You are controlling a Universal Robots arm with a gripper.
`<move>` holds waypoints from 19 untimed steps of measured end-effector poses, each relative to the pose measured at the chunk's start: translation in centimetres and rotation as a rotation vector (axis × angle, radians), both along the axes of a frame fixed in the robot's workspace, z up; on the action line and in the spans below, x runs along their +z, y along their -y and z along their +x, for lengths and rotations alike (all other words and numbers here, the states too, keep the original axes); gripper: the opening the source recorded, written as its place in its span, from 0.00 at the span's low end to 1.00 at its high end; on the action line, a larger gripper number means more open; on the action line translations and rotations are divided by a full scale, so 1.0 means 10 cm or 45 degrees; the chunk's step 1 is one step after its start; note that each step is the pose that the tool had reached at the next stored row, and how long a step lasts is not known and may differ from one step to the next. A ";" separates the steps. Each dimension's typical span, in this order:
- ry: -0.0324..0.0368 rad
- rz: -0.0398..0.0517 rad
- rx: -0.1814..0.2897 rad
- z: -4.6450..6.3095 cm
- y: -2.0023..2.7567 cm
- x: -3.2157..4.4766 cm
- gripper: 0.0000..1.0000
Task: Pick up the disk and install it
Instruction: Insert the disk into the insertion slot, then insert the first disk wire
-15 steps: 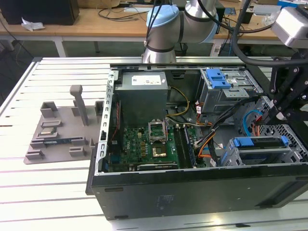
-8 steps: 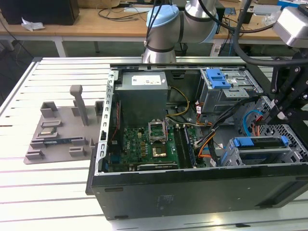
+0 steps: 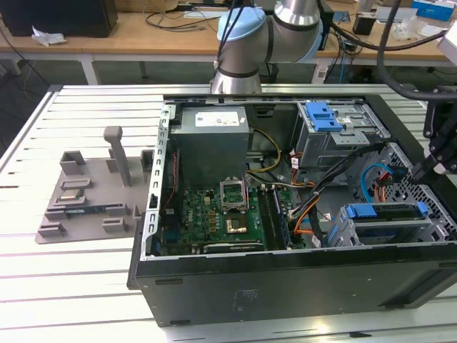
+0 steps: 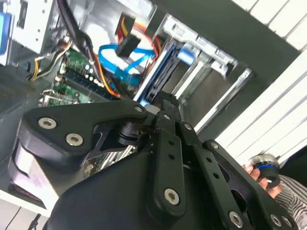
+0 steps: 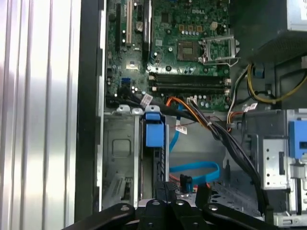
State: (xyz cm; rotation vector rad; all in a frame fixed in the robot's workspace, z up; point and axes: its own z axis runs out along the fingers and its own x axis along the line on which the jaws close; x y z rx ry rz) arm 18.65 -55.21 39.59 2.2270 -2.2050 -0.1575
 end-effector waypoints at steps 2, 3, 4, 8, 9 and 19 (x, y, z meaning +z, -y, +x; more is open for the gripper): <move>-0.0014 0.000 0.000 0.08 -0.014 -0.019 0.11; -0.0014 0.000 0.000 0.10 -0.014 -0.021 0.11; -0.0014 0.000 0.000 0.10 -0.015 -0.021 0.11; -0.0014 0.000 0.000 0.10 -0.014 -0.022 0.11; -0.0014 0.000 0.000 0.11 -0.014 -0.022 0.11; -0.0014 0.000 0.000 0.11 -0.015 -0.021 0.24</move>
